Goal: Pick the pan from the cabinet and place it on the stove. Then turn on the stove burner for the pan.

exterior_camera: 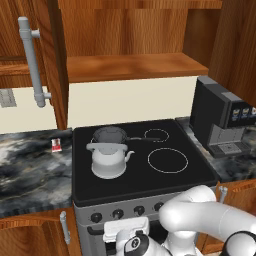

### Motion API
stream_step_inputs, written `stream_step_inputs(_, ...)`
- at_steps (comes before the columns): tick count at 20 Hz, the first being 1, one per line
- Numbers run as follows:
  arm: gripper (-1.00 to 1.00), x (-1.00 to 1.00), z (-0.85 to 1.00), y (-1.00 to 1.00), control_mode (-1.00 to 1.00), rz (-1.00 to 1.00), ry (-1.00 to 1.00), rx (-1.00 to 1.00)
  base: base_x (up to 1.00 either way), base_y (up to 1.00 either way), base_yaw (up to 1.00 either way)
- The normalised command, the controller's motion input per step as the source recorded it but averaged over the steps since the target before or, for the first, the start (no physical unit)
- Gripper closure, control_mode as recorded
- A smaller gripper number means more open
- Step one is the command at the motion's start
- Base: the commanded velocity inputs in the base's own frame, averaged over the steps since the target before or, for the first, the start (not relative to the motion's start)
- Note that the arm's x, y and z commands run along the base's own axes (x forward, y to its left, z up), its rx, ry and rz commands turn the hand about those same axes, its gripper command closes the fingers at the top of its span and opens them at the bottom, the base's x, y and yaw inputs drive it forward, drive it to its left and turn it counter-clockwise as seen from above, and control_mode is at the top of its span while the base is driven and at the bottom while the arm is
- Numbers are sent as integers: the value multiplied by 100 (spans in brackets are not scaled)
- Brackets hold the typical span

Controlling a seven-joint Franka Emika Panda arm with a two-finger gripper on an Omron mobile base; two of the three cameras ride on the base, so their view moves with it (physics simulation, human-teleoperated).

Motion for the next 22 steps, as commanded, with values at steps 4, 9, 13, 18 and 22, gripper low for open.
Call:
stream_step_inputs(4,-100,8,-17,-11,-100,6,-2,14,0,0,0)
stream_step_inputs(9,-100,6,-18,-14,-100,6,-1,15,0,0,0)
stream_step_inputs(13,-100,10,-16,-4,-100,5,-2,14,0,0,0)
stream_step_inputs(18,-100,13,-13,0,-100,3,-2,13,0,0,0)
stream_step_inputs(22,-100,14,-13,0,-100,1,-3,12,0,0,0)
